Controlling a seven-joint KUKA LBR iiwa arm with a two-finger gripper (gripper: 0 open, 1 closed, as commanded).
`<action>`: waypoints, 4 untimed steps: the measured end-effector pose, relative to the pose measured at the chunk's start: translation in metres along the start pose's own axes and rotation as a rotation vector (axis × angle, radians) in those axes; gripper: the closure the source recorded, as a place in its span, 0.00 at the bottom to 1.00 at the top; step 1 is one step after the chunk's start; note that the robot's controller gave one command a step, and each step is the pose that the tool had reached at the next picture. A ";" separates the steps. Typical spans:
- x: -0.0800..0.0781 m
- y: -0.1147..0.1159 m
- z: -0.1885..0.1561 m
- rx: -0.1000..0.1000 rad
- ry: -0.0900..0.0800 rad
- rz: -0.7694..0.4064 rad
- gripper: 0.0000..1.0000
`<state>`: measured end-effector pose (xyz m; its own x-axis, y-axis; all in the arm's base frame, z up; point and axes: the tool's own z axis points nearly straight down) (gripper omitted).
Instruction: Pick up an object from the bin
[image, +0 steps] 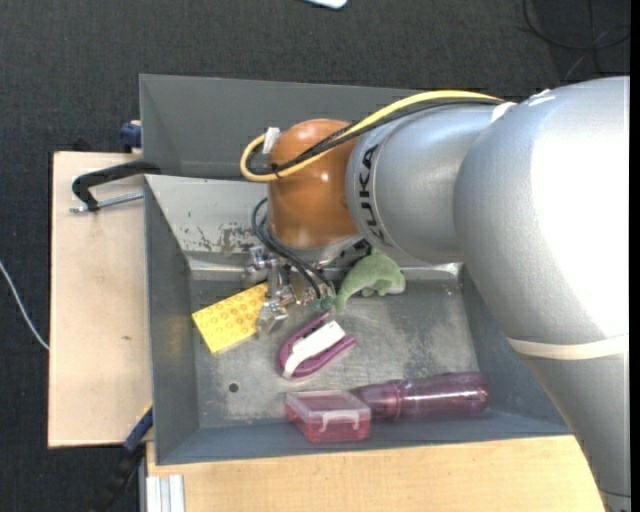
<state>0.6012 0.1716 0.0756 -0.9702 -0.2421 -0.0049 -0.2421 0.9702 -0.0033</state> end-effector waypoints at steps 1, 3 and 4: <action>0.002 0.001 -0.005 -0.003 0.005 0.001 1.00; 0.001 0.002 -0.049 -0.005 0.002 0.000 1.00; -0.001 0.002 -0.062 -0.005 -0.005 0.001 1.00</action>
Offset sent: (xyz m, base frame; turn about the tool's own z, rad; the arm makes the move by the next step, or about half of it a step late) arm 0.0001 0.0000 0.0090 0.0000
